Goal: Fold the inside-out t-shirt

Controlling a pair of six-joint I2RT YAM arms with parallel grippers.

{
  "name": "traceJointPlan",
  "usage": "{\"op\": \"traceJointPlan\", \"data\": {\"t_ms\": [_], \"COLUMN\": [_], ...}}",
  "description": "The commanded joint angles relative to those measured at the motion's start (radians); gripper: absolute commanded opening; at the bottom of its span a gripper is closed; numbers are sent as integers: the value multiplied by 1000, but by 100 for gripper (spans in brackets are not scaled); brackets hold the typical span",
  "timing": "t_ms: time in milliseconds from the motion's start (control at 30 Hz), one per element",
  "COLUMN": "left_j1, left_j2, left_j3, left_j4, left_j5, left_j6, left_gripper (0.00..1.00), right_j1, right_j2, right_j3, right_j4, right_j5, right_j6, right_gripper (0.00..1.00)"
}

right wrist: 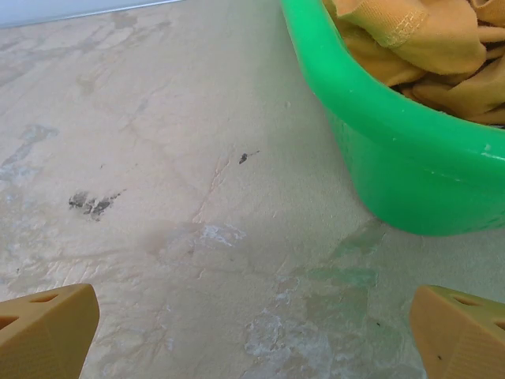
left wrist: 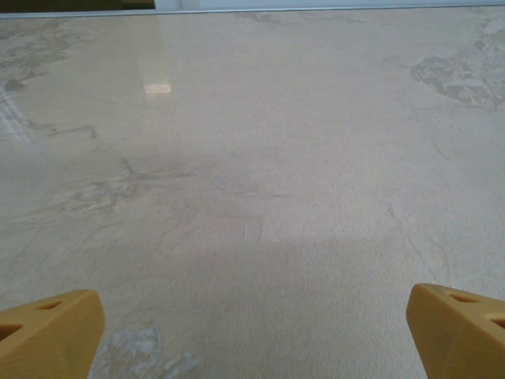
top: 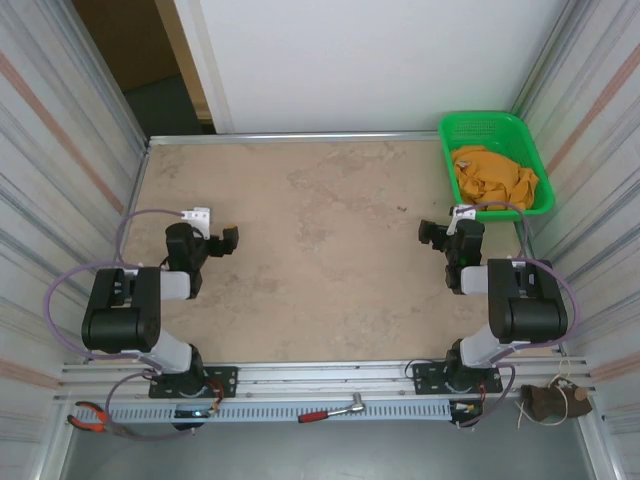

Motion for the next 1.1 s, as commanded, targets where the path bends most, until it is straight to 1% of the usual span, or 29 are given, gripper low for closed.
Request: {"op": "traceJointPlan", "data": {"t_ms": [0,600,900,1067], "left_j1": [-6,-4,-32,-24], "left_j2": [-11,-2,-4,-4], "left_j3": [13,33,32,29], "left_j4": [11,-15,-18,-13], "left_j5": [18,16,-45,-30], "left_j6": [18,17,26,22], "left_gripper": [99,99,99,99], "right_j1": [-3,-3,-4,-4], "right_j2": [-7,-7,-4,-3], "right_j3": [7,7,8,10], "right_j4": [17,17,15,14], "right_j5": [-9,-8,-11,-10], "right_j6": [-23,-25,-21,-22], "right_gripper": [99,99,99,99]}}
